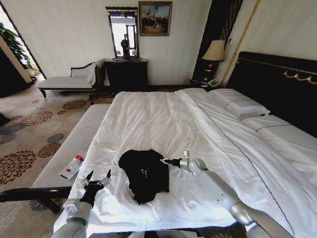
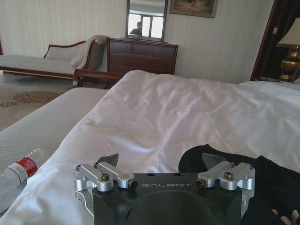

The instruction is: Fold the clothes on the bed.

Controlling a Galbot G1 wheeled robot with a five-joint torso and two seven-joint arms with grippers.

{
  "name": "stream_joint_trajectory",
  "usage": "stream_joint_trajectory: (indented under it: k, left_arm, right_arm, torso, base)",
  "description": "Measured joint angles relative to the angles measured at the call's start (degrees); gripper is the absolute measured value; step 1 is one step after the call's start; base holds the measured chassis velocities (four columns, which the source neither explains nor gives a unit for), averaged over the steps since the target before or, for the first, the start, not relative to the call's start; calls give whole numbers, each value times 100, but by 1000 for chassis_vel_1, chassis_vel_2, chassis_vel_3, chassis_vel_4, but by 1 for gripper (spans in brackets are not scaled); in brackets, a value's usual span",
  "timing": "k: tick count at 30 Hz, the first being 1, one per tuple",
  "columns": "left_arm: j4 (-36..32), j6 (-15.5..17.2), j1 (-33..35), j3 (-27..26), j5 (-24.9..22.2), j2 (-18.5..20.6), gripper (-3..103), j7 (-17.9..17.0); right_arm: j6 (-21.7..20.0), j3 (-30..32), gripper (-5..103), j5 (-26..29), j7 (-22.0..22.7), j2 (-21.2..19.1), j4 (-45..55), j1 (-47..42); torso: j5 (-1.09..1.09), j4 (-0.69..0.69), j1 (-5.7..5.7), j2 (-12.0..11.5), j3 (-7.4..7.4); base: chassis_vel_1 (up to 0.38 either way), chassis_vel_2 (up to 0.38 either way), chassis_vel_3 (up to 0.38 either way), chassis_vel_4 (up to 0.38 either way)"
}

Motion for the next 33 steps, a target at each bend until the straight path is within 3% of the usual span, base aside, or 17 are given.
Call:
stream_joint_trajectory:
  k: [2,5,9,11,13,16,22,26,33]
  left_arm:
    - [67,78,-101,46,-118,135,100,-82]
    - [153,126,-241,68,-266,264,100,-138]
    - [283,205,-516,103,-597,460,100,-209]
    - [611,336,-1176,333,-1355,859,100,-366]
    - [655,358,-1266,388,-1478,917,100,-392]
    - [958,487,-1817,779,-2172,1289,100,-557]
    - [1685,580,-2785,1518,-2463,1694,100,-639]
    - [2113,649,-3279,1947,-2510,1750,100,-662]
    - [2495,716,-3522,2280,-2599,1747,100,-553]
  right_arm:
    - [8,36,9,-4,1,-19,50,-28]
    - [17,46,2,-9,10,-37,72,-36]
    - [27,51,1,-16,24,-64,101,-43]
    - [45,40,1,-29,38,-124,151,-51]
    - [46,34,1,-33,42,-130,162,-53]
    - [58,11,1,-72,98,-140,260,-66]
    - [52,-31,1,-69,171,-128,357,-50]
    - [52,-42,1,-69,178,-74,337,-3]
    - [56,-14,1,-72,184,-40,354,-12]
  torso:
    - [0,0,0,0,0]
    - [-1,0,0,0,0]
    - [0,0,0,0,0]
    - [0,-1,0,0,0]
    - [0,-1,0,0,0]
    - [-1,0,0,0,1]
    - [0,-1,1,0,0]
    - [0,-1,1,0,1]
    - [0,0,1,0,0]
  base:
    - [0,0,0,0]
    - [0,0,0,0]
    - [0,0,0,0]
    - [0,0,0,0]
    - [0,0,0,0]
    - [0,0,0,0]
    - [0,0,0,0]
    - [0,0,0,0]
    - [0,0,0,0]
